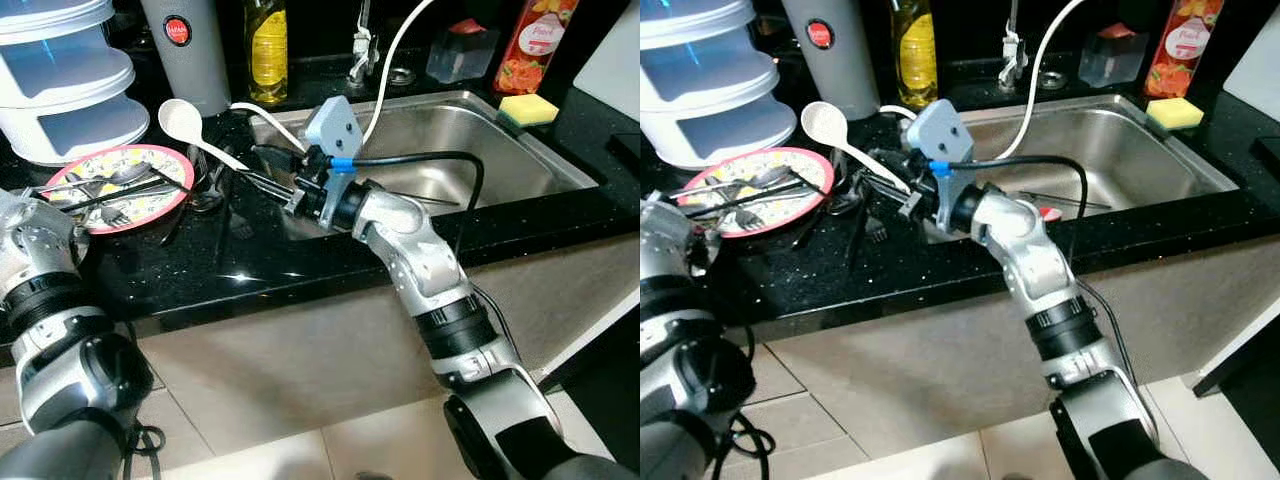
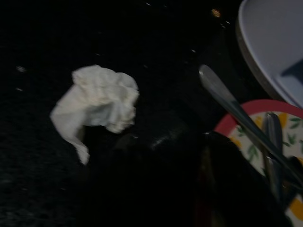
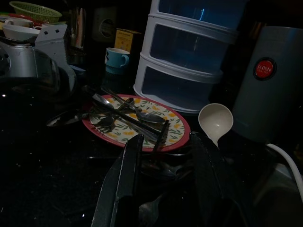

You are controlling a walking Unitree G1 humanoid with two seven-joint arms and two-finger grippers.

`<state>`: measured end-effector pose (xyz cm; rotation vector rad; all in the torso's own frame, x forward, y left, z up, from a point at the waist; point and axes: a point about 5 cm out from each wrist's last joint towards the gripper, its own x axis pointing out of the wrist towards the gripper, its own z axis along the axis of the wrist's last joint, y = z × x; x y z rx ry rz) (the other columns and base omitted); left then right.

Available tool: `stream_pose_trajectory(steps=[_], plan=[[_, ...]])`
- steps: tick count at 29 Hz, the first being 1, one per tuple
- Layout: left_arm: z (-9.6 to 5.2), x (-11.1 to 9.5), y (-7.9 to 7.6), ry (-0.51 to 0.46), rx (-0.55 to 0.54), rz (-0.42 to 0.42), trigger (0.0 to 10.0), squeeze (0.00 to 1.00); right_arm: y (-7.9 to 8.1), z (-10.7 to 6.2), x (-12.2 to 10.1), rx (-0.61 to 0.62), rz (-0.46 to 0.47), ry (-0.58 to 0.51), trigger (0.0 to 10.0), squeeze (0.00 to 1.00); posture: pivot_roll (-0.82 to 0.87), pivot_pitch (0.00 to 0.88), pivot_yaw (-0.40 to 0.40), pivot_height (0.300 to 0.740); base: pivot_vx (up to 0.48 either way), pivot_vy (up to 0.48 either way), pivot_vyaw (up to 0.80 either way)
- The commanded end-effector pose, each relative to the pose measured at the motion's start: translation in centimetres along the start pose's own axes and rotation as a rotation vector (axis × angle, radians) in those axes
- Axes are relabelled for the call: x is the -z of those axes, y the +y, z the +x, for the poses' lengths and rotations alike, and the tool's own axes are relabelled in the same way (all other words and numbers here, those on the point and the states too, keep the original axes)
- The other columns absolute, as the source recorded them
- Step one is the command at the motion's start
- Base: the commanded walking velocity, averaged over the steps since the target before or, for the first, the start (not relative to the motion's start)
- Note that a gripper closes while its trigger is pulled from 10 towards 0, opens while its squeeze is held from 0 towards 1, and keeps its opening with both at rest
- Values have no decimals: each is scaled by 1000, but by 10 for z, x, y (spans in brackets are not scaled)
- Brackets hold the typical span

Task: Kitchen organization

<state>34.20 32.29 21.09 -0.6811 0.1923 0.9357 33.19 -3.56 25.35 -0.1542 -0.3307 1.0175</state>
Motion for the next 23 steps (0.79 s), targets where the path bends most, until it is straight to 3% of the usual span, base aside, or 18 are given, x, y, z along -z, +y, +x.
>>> stream_pose_trajectory(steps=[1,9,16,18,20,21,22,23], plan=[[2,1,1,14,-6,6,0,0,0,-3,-1,13,14,-6,10000,0,-43,0,28,740,0,0,0],[-12,3,-10,-62,1,62,0,0,-2,-2,-2,27,22,-12,10000,0,-38,0,26,740,0,0,0],[-27,-11,-18,-205,43,97,0,0,-2,-1,-3,30,28,-14,10000,0,-34,0,25,740,0,0,0],[-41,-25,-32,-313,170,102,0,0,-2,-1,-4,37,31,-18,10000,0,-33,0,26,740,0,0,0],[-47,-30,-36,-361,201,116,0,0,-3,-1,-4,40,32,-19,10000,0,-34,0,26,740,0,0,0],[-52,-34,-39,-401,234,124,3216,0,-3,-1,-4,42,32,-20,10000,0,-34,0,26,740,0,0,0],[-62,-40,-46,-462,295,146,10000,0,-4,-1,-4,46,32,-22,10000,0,-34,0,26,740,0,0,0],[-62,-40,-46,-462,295,146,10000,0,-4,-1,-4,46,32,-22,10000,0,-34,0,26,740,0,0,0]])
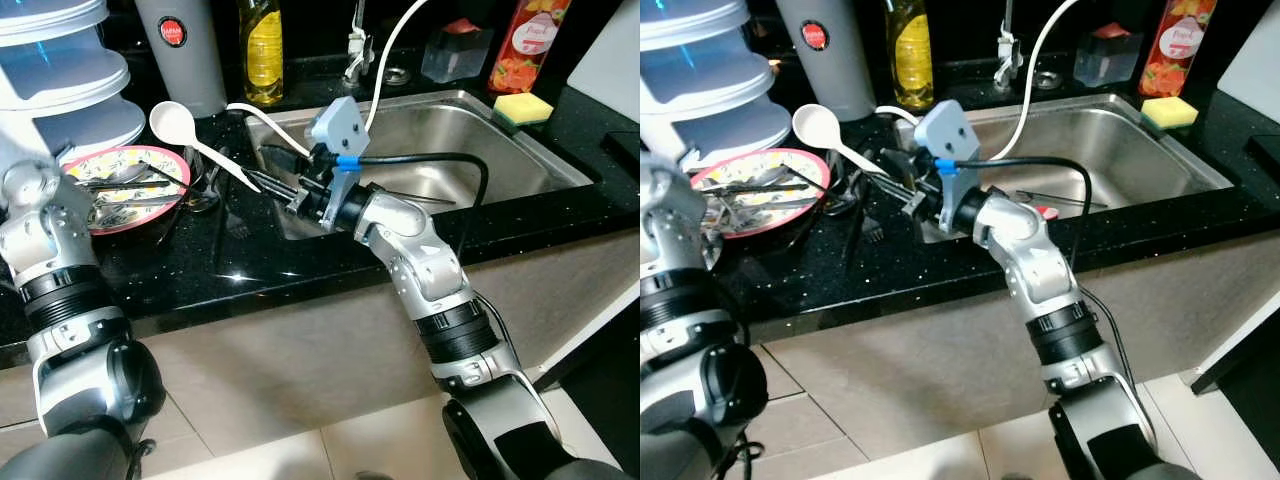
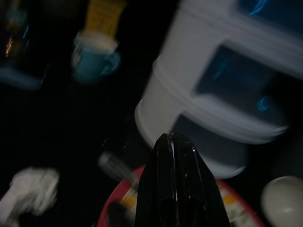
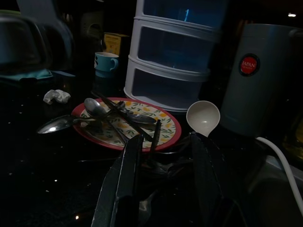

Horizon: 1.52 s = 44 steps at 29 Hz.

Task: Kitchen organization

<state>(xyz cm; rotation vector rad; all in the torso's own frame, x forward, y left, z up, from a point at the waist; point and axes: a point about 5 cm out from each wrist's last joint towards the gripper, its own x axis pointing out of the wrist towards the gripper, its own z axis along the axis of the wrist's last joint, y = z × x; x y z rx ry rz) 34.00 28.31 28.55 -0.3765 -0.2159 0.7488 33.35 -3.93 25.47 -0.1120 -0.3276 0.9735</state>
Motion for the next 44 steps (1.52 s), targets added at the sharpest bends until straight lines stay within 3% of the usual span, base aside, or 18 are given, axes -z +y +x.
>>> stream_pose_trajectory(steps=[1,6,10,12,15,16,17,19,20,23,25,33,35,44], plan=[[-3,-11,-4,-74,73,39,10000,0,0,1,-4,-1,1,-12,10000,0,-35,0,28,740,0,0,0],[-18,-15,-31,-70,399,91,10000,0,-3,1,-5,26,0,-14,10000,0,-36,0,29,740,0,0,0],[-28,-4,-39,2,523,115,10000,0,-6,1,-6,49,4,-23,10000,0,-33,0,28,740,0,0,0],[-31,2,-41,36,537,122,10000,0,-7,1,-7,54,7,-27,10000,0,-32,0,27,740,0,0,0],[-29,14,-39,92,456,157,10000,0,-7,1,-8,55,9,-34,10000,0,-35,0,29,740,0,0,0],[-22,18,-30,111,359,160,10000,0,-7,1,-8,55,9,-35,10000,0,-35,0,29,740,0,0,0],[-9,22,-11,133,214,166,10000,0,-7,1,-8,55,8,-36,10000,0,-36,0,28,740,0,0,0],[-9,22,-11,133,214,166,10000,0,-7,1,-8,55,8,-36,10000,0,-36,0,28,740,0,0,0],[0,23,4,157,137,115,10000,1000,-7,1,-8,57,9,-35,10000,0,-32,0,26,740,0,0,0],[9,27,18,212,62,92,10000,1000,-7,1,-8,58,9,-35,10000,0,-32,0,26,740,0,0,0],[12,30,19,234,42,92,10000,1000,-7,1,-8,58,10,-36,10000,0,-29,0,24,740,0,0,0],[17,57,4,399,-5,121,10000,1000,-6,3,-9,57,16,-41,10000,0,-39,0,28,740,0,0,0],[19,63,3,423,-50,109,10000,0,-6,1,-9,64,17,-38,10000,0,-48,0,32,740,0,0,0],[32,70,5,478,-63,-9,10000,0,-7,0,-8,72,20,-36,10000,0,-53,0,37,740,0,0,0]])
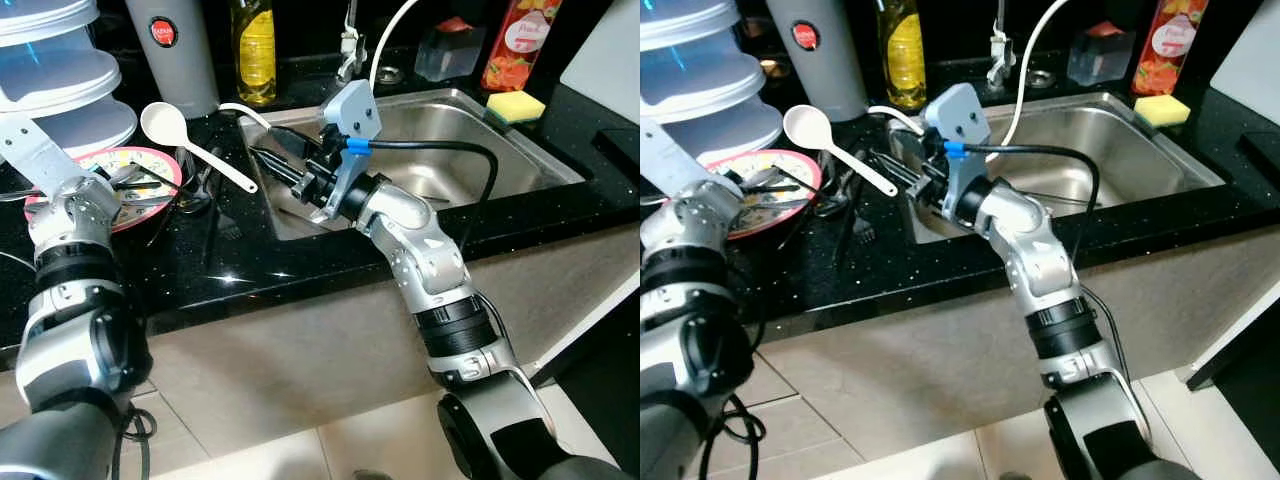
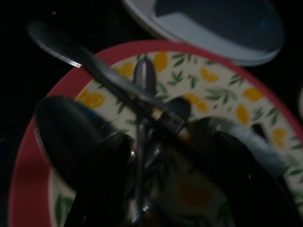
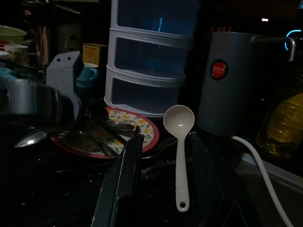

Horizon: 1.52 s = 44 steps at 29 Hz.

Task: Kitchen organization

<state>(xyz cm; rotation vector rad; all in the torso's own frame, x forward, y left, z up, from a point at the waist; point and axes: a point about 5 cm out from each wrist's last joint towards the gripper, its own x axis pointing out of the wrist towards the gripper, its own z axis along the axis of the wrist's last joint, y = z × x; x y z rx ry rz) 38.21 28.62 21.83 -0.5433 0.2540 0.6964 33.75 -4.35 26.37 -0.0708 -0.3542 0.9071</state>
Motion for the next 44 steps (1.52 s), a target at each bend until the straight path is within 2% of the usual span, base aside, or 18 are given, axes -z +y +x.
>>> stream_pose_trajectory(steps=[1,2,11,12,13,15,16,18,23,26,32,34,38,42,43,44], plan=[[3,-4,2,5,-2,-24,10000,0,1,0,-1,1,6,-2,10000,0,-54,3,36,740,0,0,0],[5,-3,6,6,-35,-30,10000,0,2,-1,-1,1,7,-2,10000,0,-56,6,35,740,0,0,0],[8,-3,4,24,-33,-67,10000,0,3,-1,-1,0,12,0,10000,0,-59,13,34,740,0,0,0],[9,-1,7,32,-61,-68,10000,0,3,-1,-1,0,13,0,10000,0,-63,17,34,740,0,0,0],[10,0,10,36,-85,-64,8392,0,3,-1,-1,1,13,0,10000,0,-64,19,33,740,0,0,0],[11,1,13,36,-110,-57,8392,0,3,-1,-1,1,13,0,10000,0,-64,19,33,740,0,0,0],[12,3,16,35,-133,-34,4706,0,3,-1,-1,2,14,0,10000,0,-66,23,35,740,0,0,0],[14,7,22,42,-174,10,0,0,3,-1,-1,4,14,2,10000,0,-69,28,37,740,0,0,0],[15,13,25,58,-185,29,0,0,2,-3,-1,14,15,4,10000,0,-77,39,43,740,0,0,0],[16,18,26,87,-171,3,0,0,1,-4,-2,24,15,5,10000,0,-79,44,44,740,0,0,0],[16,15,26,73,-166,9,0,0,0,-7,-1,39,16,8,10000,0,-80,55,47,740,0,0,0],[16,8,25,35,-163,20,0,0,0,-8,-1,44,19,8,10000,0,-78,58,46,740,0,0,0],[9,-25,10,-127,-103,35,0,0,-1,-8,-2,52,22,6,10000,0,-71,64,44,740,0,0,0],[6,-36,3,-174,-74,38,0,0,-2,-8,-2,56,24,5,10000,0,-67,65,42,740,0,0,0],[1,-45,-6,-208,-57,55,10000,0,-2,-8,-2,60,27,6,10000,0,-58,66,40,740,0,0,0],[1,-45,-6,-208,-57,55,10000,0,-2,-8,-2,60,27,6,10000,0,-58,66,40,740,0,0,0]])
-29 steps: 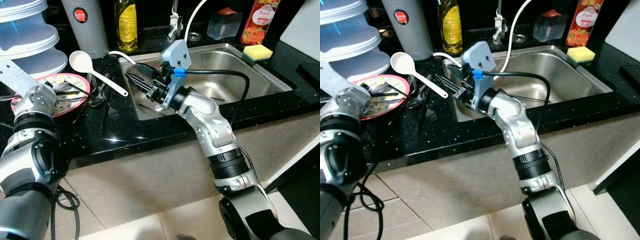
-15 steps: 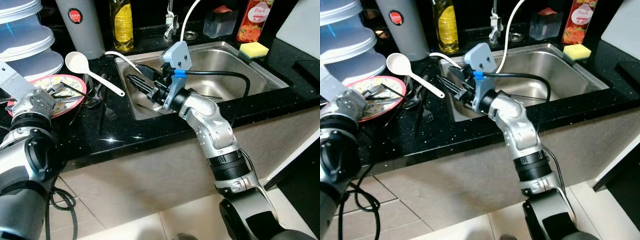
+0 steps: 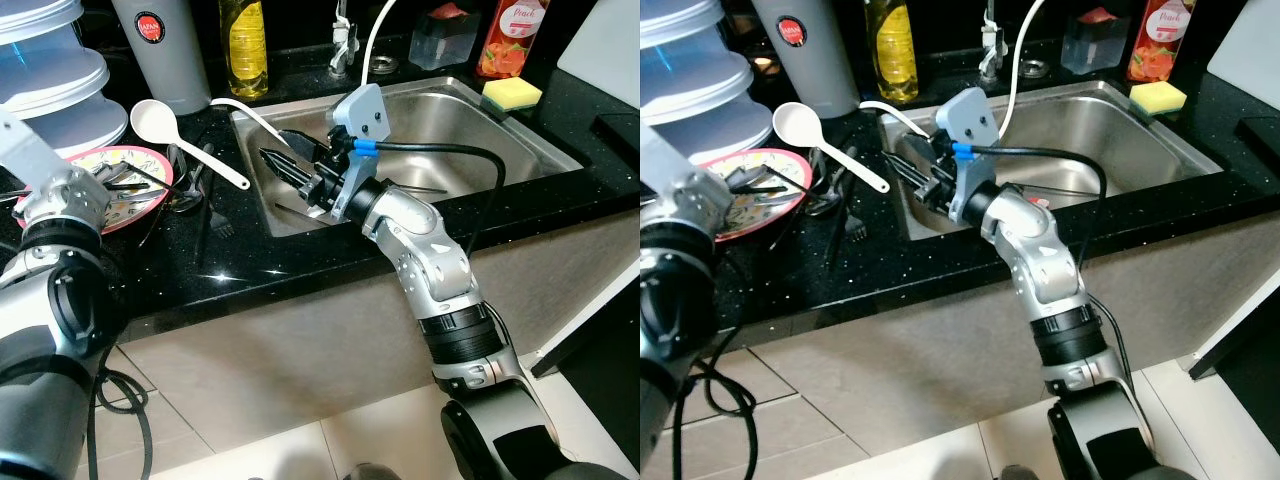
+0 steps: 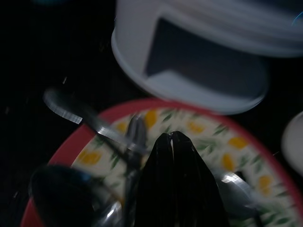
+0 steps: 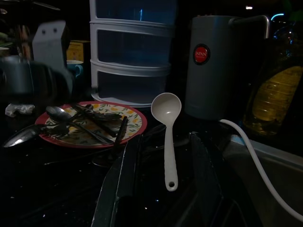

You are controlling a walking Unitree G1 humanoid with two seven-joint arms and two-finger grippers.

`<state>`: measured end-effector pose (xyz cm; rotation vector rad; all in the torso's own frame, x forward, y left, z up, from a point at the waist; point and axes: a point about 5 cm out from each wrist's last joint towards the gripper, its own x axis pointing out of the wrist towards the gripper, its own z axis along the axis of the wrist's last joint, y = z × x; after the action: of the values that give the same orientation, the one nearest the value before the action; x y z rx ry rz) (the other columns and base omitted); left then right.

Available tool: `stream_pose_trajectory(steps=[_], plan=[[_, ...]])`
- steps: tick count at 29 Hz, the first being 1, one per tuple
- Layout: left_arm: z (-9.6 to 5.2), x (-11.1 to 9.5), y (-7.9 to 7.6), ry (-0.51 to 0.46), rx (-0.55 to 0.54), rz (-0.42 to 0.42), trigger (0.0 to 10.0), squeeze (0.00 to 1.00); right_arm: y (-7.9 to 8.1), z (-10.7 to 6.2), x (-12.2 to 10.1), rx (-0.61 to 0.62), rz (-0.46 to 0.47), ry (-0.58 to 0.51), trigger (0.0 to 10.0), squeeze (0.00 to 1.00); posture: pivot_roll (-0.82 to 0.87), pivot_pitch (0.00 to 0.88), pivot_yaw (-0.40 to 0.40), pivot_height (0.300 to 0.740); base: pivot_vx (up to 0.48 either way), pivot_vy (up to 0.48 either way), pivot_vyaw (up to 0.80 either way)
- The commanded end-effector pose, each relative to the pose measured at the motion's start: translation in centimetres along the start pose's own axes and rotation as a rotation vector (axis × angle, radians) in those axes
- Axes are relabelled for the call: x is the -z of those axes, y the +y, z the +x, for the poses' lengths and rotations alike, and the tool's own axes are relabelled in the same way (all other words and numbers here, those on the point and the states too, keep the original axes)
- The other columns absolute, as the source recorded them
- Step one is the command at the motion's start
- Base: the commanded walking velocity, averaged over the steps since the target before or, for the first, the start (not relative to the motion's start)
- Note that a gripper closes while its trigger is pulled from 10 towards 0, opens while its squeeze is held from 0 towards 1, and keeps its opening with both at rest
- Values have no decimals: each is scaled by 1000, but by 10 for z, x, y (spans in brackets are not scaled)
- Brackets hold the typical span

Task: Kitchen organization

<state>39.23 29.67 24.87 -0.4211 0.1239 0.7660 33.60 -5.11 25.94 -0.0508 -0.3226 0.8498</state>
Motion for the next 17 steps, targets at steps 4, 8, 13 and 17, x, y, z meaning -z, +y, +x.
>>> stream_pose_trajectory(steps=[4,8,13,17], plan=[[-3,-27,-4,-112,36,94,10000,0,1,1,-5,3,7,-21,10000,0,-55,64,49,740,0,0,0],[-17,-37,-3,-235,138,426,10000,0,0,-3,-4,26,10,-25,10000,0,-35,59,61,740,0,0,0],[-50,-18,43,-184,166,525,10000,1000,-1,-10,2,41,19,-10,10000,0,5,61,68,740,0,0,0],[-73,8,69,-129,120,569,10000,1000,-1,-13,11,48,44,4,10000,0,63,57,56,740,0,0,0]])
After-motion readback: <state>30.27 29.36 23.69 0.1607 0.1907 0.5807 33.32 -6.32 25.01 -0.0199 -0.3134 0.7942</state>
